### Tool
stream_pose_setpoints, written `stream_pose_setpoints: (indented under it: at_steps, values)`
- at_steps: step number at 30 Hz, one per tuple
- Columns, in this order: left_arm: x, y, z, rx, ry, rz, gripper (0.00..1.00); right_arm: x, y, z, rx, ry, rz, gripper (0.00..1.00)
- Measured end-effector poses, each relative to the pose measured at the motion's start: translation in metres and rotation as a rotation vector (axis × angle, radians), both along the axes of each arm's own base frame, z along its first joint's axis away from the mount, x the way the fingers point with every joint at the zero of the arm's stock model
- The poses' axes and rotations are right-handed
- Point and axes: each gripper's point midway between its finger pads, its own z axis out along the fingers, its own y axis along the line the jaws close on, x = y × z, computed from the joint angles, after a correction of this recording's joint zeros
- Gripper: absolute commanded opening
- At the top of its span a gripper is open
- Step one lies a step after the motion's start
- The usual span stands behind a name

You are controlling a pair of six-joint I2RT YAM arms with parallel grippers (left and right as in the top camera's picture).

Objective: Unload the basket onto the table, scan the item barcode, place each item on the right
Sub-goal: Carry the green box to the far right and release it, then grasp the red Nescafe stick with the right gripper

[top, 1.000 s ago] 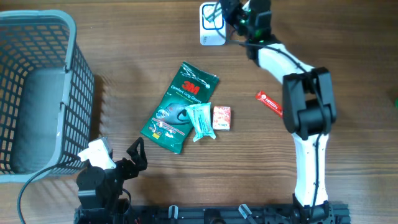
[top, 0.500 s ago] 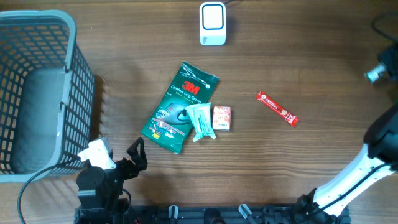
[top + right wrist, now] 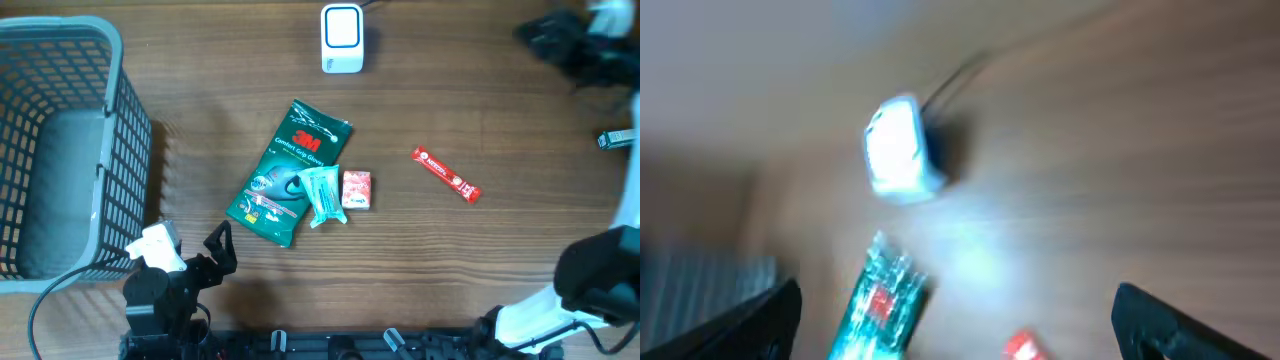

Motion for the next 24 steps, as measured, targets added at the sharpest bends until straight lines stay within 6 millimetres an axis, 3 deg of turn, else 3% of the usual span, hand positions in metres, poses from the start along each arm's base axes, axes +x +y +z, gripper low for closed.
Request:
stream_pose_setpoints:
  at_steps: [1,3,6,8,10,12,15,19,20,22,24]
  values:
    - [0.000,0.000,0.000,0.000,0.001,0.000,1.00,-0.015,0.034,-0.019,-0.032,0.066,0.120,0.80]
    - [0.000,0.000,0.000,0.000,0.001,0.000,1.00,-0.037,0.071,-0.061,-0.181,0.181,0.254,0.82]
    - [0.000,0.000,0.000,0.000,0.001,0.000,1.00,-0.072,0.101,-0.129,-0.420,0.337,0.396,0.86]
    - [0.000,0.000,0.000,0.000,0.001,0.000,1.00,-0.082,0.103,-0.169,-0.551,0.369,0.439,0.86]
    - [0.000,0.000,0.000,0.000,0.001,0.000,1.00,-0.091,0.083,-0.216,-0.698,0.405,0.425,0.85]
    - [0.000,0.000,0.000,0.000,0.001,0.000,1.00,-0.098,0.066,-0.237,-0.773,0.428,0.398,0.79]
    - [0.000,0.000,0.000,0.000,0.001,0.000,1.00,-0.102,0.052,-0.245,-0.815,0.444,0.388,0.67]
    - [0.000,0.000,0.000,0.000,0.001,0.000,1.00,-0.115,0.058,-0.259,-0.778,0.443,0.456,0.65]
    - [0.000,0.000,0.000,0.000,0.001,0.000,1.00,-0.123,0.059,-0.266,-0.768,0.454,0.468,0.54]
    - [0.000,0.000,0.000,0.000,0.001,0.000,1.00,-0.126,0.058,-0.276,-0.772,0.447,0.470,0.06]
    - [0.000,0.000,0.000,0.000,0.001,0.000,1.00,-0.121,0.058,-0.276,-0.779,0.428,0.463,0.04]
